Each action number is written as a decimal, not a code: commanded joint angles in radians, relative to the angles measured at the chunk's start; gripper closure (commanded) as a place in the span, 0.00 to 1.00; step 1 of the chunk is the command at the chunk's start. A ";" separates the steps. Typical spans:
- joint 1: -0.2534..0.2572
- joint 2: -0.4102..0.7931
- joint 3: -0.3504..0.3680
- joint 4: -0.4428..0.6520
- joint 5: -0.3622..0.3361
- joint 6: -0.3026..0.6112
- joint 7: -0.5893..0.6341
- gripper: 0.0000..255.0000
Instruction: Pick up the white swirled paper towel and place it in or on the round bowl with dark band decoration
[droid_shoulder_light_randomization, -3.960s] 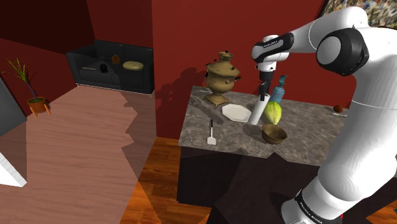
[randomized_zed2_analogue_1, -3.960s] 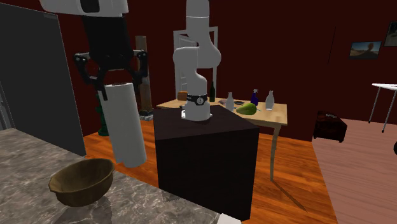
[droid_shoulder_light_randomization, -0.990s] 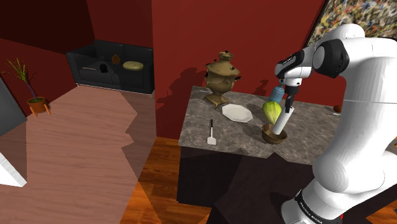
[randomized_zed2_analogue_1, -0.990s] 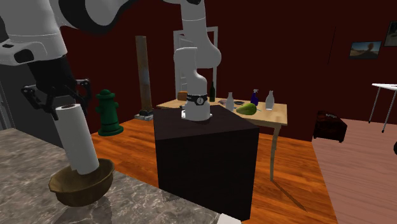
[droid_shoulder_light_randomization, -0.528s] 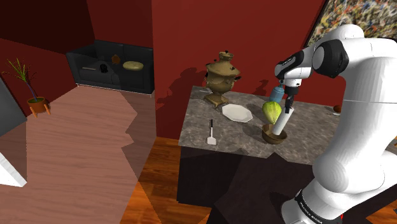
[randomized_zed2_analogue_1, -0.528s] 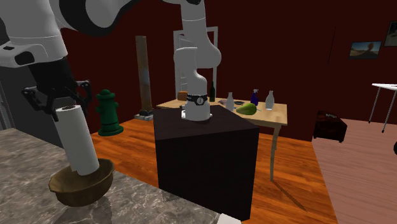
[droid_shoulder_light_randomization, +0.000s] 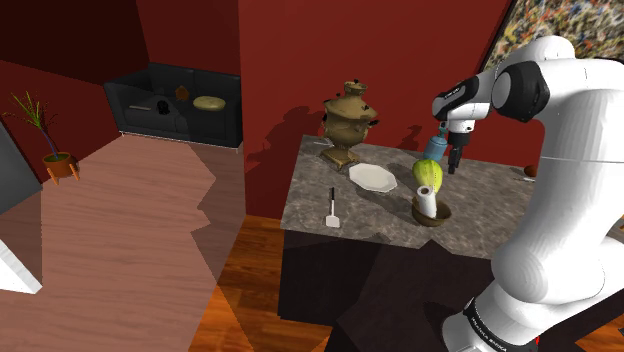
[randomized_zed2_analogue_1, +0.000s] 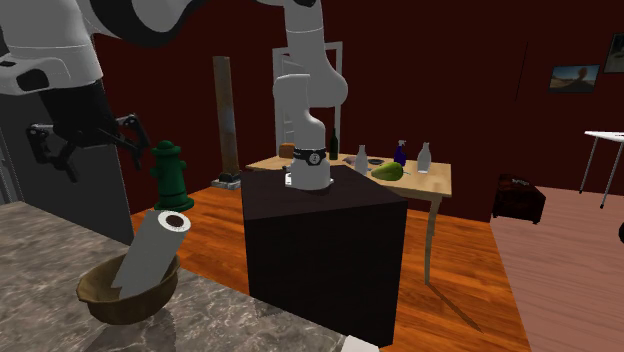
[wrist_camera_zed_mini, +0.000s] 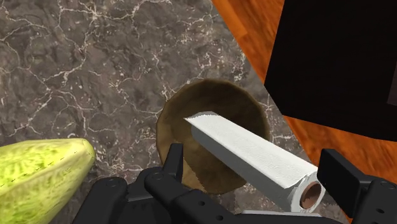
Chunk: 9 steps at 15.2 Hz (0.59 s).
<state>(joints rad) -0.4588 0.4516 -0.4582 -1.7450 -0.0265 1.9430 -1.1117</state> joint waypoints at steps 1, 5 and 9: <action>0.005 -0.011 -0.001 0.051 -0.003 -0.063 0.002 0.00; 0.006 -0.014 -0.001 0.074 -0.004 -0.088 0.002 0.00; 0.006 -0.014 -0.001 0.074 -0.004 -0.088 0.002 0.00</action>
<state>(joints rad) -0.4527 0.4374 -0.4593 -1.6717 -0.0304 1.8552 -1.1093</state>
